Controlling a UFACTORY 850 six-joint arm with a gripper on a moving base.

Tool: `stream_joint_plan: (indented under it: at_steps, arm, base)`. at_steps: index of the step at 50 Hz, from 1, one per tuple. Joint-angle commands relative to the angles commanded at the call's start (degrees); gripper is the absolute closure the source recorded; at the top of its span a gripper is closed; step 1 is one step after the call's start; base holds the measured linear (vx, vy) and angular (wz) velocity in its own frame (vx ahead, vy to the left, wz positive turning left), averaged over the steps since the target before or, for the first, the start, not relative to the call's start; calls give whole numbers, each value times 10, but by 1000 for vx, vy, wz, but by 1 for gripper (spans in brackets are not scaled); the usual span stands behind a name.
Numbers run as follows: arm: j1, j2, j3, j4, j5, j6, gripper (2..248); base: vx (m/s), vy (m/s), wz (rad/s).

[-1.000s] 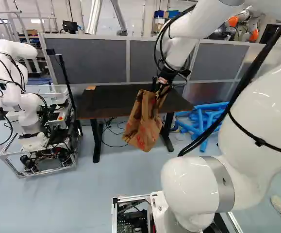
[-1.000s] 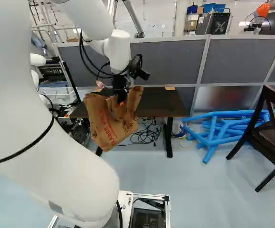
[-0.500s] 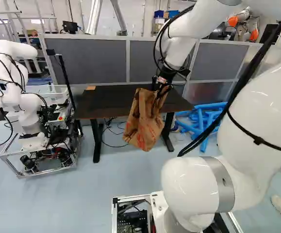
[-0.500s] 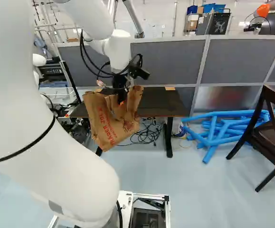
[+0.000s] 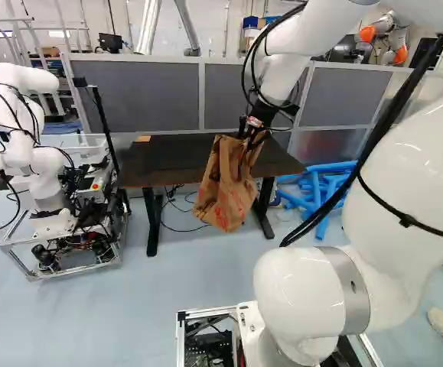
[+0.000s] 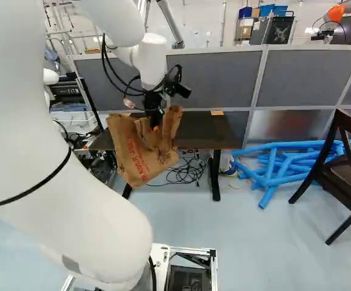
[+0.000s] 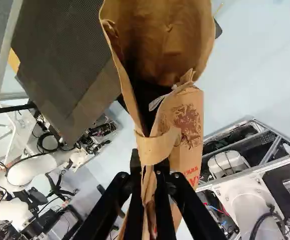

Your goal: Pick up the bag on the ground and place it on the table

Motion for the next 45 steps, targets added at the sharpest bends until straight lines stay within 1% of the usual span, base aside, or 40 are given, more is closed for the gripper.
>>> stream_joint_plan:
  at_steps: [25,45]
  arm:
    - [3,8,-35,0,-1,0,229]
    - [6,1,-75,0,-37,0,229]
  base:
    - [0,0,0]
    - [0,0,0]
